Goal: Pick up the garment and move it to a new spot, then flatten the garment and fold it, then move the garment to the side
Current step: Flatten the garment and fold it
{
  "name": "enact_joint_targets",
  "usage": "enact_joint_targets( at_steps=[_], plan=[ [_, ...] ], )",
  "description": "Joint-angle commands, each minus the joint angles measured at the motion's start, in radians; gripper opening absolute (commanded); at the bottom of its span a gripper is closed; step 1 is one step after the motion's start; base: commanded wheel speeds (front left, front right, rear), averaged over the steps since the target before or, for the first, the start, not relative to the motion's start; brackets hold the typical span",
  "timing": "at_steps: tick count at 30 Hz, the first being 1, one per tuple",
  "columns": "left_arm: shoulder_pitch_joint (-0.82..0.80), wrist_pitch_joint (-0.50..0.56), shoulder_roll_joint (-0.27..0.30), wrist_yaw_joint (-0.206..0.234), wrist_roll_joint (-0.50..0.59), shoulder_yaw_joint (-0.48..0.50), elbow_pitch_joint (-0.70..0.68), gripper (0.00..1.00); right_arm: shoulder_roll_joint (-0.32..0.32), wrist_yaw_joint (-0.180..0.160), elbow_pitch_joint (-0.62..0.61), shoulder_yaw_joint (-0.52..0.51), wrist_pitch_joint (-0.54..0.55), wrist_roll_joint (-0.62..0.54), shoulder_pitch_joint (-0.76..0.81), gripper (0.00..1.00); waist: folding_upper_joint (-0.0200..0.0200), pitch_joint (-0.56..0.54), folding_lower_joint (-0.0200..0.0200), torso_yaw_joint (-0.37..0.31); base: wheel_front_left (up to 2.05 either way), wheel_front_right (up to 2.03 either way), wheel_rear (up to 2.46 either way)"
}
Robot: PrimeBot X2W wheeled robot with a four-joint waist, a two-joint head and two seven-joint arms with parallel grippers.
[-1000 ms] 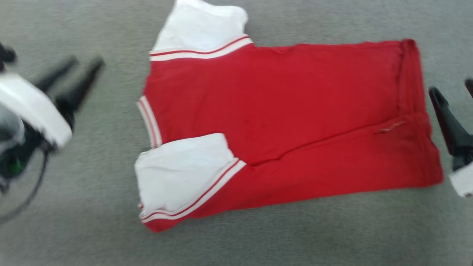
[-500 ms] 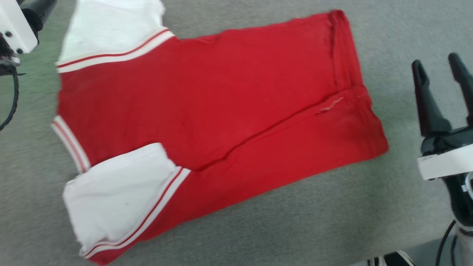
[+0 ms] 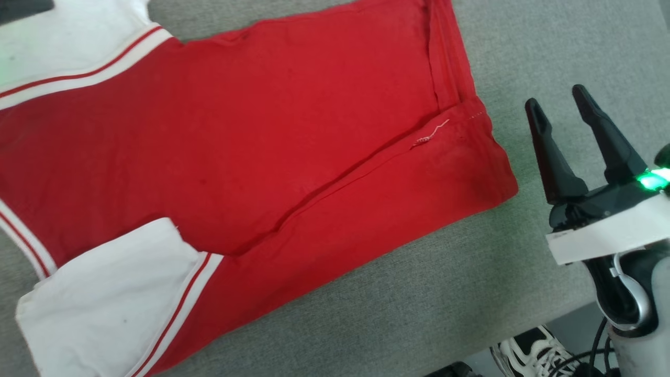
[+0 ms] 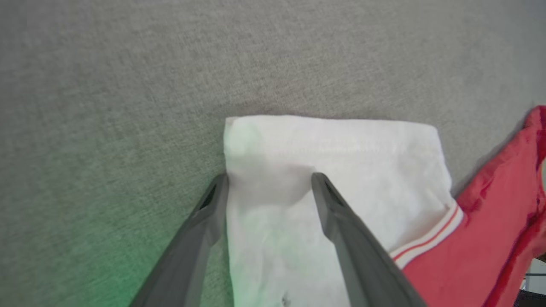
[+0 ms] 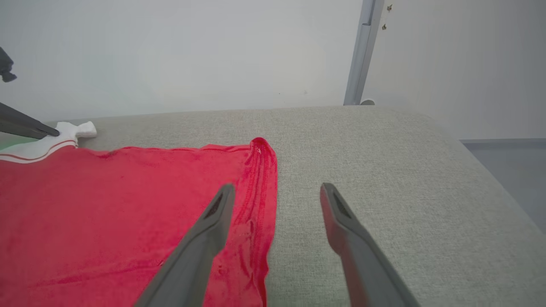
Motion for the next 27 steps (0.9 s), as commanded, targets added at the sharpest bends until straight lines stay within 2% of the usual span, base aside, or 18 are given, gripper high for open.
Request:
enact_joint_targets(
  at_steps=[1, 6, 7, 8, 9, 11, 20, 24, 27],
  plan=[
    [0.024, 0.037, -0.01, 0.002, -0.015, -0.015, 0.019, 1.0, 0.0, 0.0, 0.008, 0.005, -0.005, 0.003, -0.018, 1.0, -0.0001, 0.012, 0.0, -0.014, 0.0, 0.0, 0.0],
    [0.014, 0.129, -0.006, 0.01, -0.008, -0.042, 0.019, 1.0, -0.007, 0.0, 0.027, 0.032, -0.01, 0.012, -0.031, 1.0, -0.0001, 0.022, 0.0, -0.02, 0.0, 0.0, 0.0],
    [0.011, 0.135, -0.006, 0.013, -0.009, -0.042, 0.018, 0.93, -0.007, 0.0, 0.029, 0.035, -0.008, 0.011, -0.038, 1.0, -0.0001, 0.024, 0.0, -0.021, 0.0, 0.0, 0.0],
    [0.009, 0.137, -0.006, 0.013, -0.004, -0.045, 0.015, 0.6, -0.011, 0.0, 0.03, 0.04, -0.006, 0.008, -0.044, 1.0, -0.0001, 0.026, 0.0, -0.02, 0.0, 0.0, 0.0],
    [0.007, 0.149, -0.009, 0.011, -0.002, -0.05, 0.01, 0.37, -0.012, 0.0, 0.031, 0.043, -0.003, 0.008, -0.047, 1.0, -0.0001, 0.028, 0.0, -0.019, 0.0, 0.0, 0.0],
    [0.007, 0.163, -0.014, 0.005, -0.013, -0.049, 0.0, 0.0, -0.015, 0.0, 0.031, 0.048, 0.003, 0.009, -0.055, 1.0, -0.0001, 0.032, 0.0, -0.016, 0.0, 0.0, 0.0],
    [-0.006, 0.127, -0.031, -0.01, -0.038, -0.022, -0.025, 0.0, -0.069, 0.0, 0.035, 0.111, 0.084, 0.014, -0.172, 1.0, -0.0001, 0.039, 0.0, 0.013, 0.0, 0.0, 0.0],
    [-0.023, 0.112, -0.047, -0.016, -0.03, -0.025, -0.041, 0.0, -0.118, 0.0, 0.09, 0.17, 0.22, 0.036, -0.288, 1.0, -0.0001, 0.048, 0.0, 0.041, 0.0, 0.0, 0.0],
    [-0.036, 0.11, -0.057, -0.02, -0.027, -0.029, -0.058, 0.0, -0.144, 0.0, 0.151, 0.241, 0.36, 0.1, -0.401, 1.0, -0.0001, 0.06, 0.0, 0.064, 0.0, 0.0, 0.0]
  ],
)
